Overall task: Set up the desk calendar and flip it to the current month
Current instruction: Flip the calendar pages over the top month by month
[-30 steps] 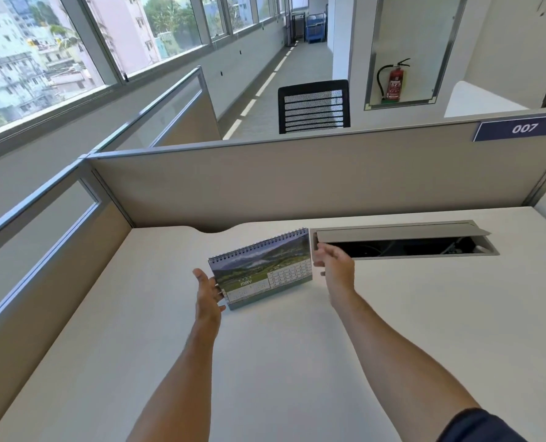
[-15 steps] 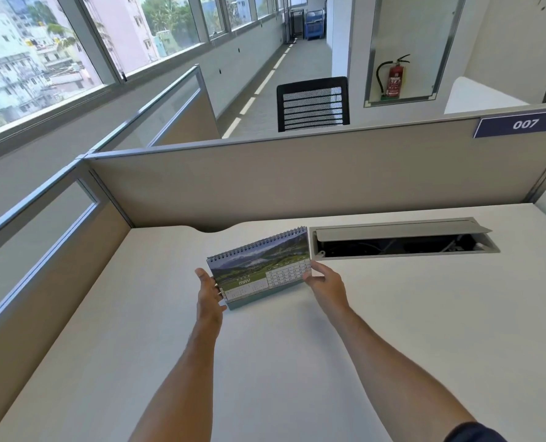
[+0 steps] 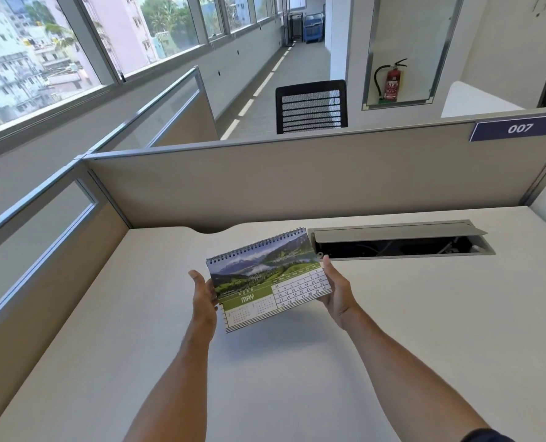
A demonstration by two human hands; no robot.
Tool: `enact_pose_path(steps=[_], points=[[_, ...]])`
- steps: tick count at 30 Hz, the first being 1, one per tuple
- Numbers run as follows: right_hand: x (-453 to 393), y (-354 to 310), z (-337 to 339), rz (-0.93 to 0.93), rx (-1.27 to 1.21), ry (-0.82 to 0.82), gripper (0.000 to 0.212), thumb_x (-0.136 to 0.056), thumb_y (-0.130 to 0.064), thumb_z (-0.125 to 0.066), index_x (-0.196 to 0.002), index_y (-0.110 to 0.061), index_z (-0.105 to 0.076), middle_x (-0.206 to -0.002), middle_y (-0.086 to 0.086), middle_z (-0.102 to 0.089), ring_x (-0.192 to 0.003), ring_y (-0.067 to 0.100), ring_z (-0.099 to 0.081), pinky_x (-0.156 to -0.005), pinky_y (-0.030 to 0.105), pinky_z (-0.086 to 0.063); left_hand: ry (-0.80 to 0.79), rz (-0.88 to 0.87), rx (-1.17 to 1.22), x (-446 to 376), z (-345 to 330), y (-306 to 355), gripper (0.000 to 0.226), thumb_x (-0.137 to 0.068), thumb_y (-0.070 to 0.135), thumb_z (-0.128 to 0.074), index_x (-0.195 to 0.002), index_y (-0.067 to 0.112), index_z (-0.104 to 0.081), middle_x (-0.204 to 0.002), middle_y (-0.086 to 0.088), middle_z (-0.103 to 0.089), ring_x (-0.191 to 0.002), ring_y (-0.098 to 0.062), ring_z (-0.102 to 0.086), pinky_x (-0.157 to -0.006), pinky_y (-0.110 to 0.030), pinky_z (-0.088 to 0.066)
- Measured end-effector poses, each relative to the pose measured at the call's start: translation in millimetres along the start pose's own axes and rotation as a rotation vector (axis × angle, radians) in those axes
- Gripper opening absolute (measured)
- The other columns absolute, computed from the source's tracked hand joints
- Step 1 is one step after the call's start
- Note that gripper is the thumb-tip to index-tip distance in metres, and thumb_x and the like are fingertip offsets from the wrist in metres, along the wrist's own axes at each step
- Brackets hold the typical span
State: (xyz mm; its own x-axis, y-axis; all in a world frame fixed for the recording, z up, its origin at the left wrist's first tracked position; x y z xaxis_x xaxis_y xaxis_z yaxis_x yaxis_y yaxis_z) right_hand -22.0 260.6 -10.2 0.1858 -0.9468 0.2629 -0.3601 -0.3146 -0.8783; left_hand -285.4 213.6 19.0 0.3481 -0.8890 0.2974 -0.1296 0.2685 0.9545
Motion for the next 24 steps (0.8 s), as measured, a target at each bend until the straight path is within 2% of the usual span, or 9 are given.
enact_pose_path(steps=[4,6,8,11,13,15,18,22,24], points=[[4.0,-18.1,-17.2,0.0,-0.239,-0.071,0.082,-0.095,-0.075,-0.035,-0.105,-0.01,-0.084,-0.107,0.019,-0.08,-0.1,0.03,-0.078,-0.076,0.034,-0.063,-0.025,0.017,0.004,4.7,1.3,3.7,0.095,-0.087,0.075,0.001,-0.121,0.017,-0.066,-0.121,-0.017,-0.071,-0.113,-0.039,-0.065,-0.113,-0.049,-0.036],[2.1,-28.6,-28.7,0.036,-0.306,-0.114,0.084,-0.097,-0.076,-0.024,-0.112,-0.017,-0.083,-0.115,0.015,-0.079,-0.106,0.031,-0.076,-0.08,0.041,-0.062,-0.006,0.028,0.046,4.1,1.6,5.2,0.093,-0.09,0.074,0.0,-0.116,0.017,-0.069,-0.108,-0.012,-0.077,-0.102,-0.03,-0.073,-0.105,-0.044,-0.044],[-0.8,-38.4,-42.0,0.059,-0.278,-0.148,0.09,-0.096,-0.077,-0.017,-0.121,-0.013,-0.075,-0.119,0.018,-0.077,-0.109,0.037,-0.072,-0.083,0.044,-0.055,0.03,0.029,0.079,2.7,0.9,5.9,0.085,-0.093,0.071,0.001,-0.108,0.025,-0.069,-0.099,-0.005,-0.078,-0.09,-0.019,-0.074,-0.096,-0.038,-0.041],[-6.6,-49.9,-55.8,0.102,-0.2,-0.274,0.105,-0.092,-0.081,-0.006,-0.128,-0.002,-0.065,-0.133,0.023,-0.07,-0.106,0.038,-0.072,-0.079,0.041,-0.047,0.027,0.037,0.047,-1.1,-0.6,2.7,0.09,-0.092,0.07,0.007,-0.118,0.018,-0.062,-0.119,-0.013,-0.066,-0.109,-0.031,-0.058,-0.102,-0.041,-0.027],[-8.2,-58.4,-61.8,0.156,-0.174,-0.363,0.111,-0.09,-0.082,-0.001,-0.139,-0.002,-0.06,-0.148,0.014,-0.061,-0.101,0.034,-0.073,-0.074,0.038,-0.046,0.023,0.052,0.031,-2.7,-1.2,0.7,0.091,-0.092,0.07,0.007,-0.123,0.015,-0.058,-0.123,-0.014,-0.062,-0.115,-0.034,-0.052,-0.109,-0.046,-0.023],[-9.2,-65.9,-67.4,0.19,-0.137,-0.361,0.102,-0.093,-0.08,-0.009,-0.146,-0.009,-0.058,-0.152,0.002,-0.059,-0.093,0.028,-0.075,-0.069,0.035,-0.044,0.024,0.06,0.016,-2.8,-1.0,0.9,0.092,-0.092,0.071,0.006,-0.128,0.014,-0.057,-0.126,-0.014,-0.06,-0.119,-0.033,-0.049,-0.116,-0.052,-0.017],[-15.4,-73.1,-71.7,0.205,0.066,-0.188,0.075,-0.094,-0.071,-0.036,-0.143,-0.02,-0.062,-0.14,-0.014,-0.064,-0.074,0.017,-0.073,-0.06,0.027,-0.038,0.035,0.072,0.009,-4.3,0.4,-1.0,0.099,-0.092,0.072,0.004,-0.138,0.007,-0.055,-0.132,-0.016,-0.059,-0.122,-0.033,-0.048,-0.119,-0.057,-0.011],[-26.3,-74.1,-62.2,0.221,0.254,0.08,0.049,-0.097,-0.051,-0.061,-0.136,-0.022,-0.068,-0.101,-0.002,-0.073,-0.05,0.008,-0.058,-0.06,0.019,-0.039,0.045,0.074,0.008,-4.3,-0.2,-1.8,0.098,-0.092,0.072,0.0,-0.143,0.006,-0.051,-0.144,-0.019,-0.055,-0.13,-0.036,-0.047,-0.119,-0.058,-0.01],[-29.7,-72.3,-55.4,0.273,0.324,0.173,0.026,-0.098,-0.041,-0.066,-0.119,-0.028,-0.075,-0.113,-0.004,-0.072,-0.054,0.009,-0.055,-0.07,0.022,-0.052,0.052,0.064,0.008,-3.7,-0.9,-1.2,0.095,-0.094,0.07,0.0,-0.143,0.006,-0.051,-0.146,-0.018,-0.054,-0.124,-0.032,-0.048,-0.119,-0.056,-0.011]])
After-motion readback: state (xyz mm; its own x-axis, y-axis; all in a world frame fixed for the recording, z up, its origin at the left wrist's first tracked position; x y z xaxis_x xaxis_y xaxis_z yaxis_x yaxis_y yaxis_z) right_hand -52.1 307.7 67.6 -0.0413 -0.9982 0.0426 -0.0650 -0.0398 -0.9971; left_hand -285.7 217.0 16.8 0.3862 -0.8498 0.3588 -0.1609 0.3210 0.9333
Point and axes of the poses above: each hand's wrist, its own x-axis away from the middle knuckle, its own z-axis out of the back of the hand, y = z × x, the point moved 2 cm from there along -x, towards the middle knuckle
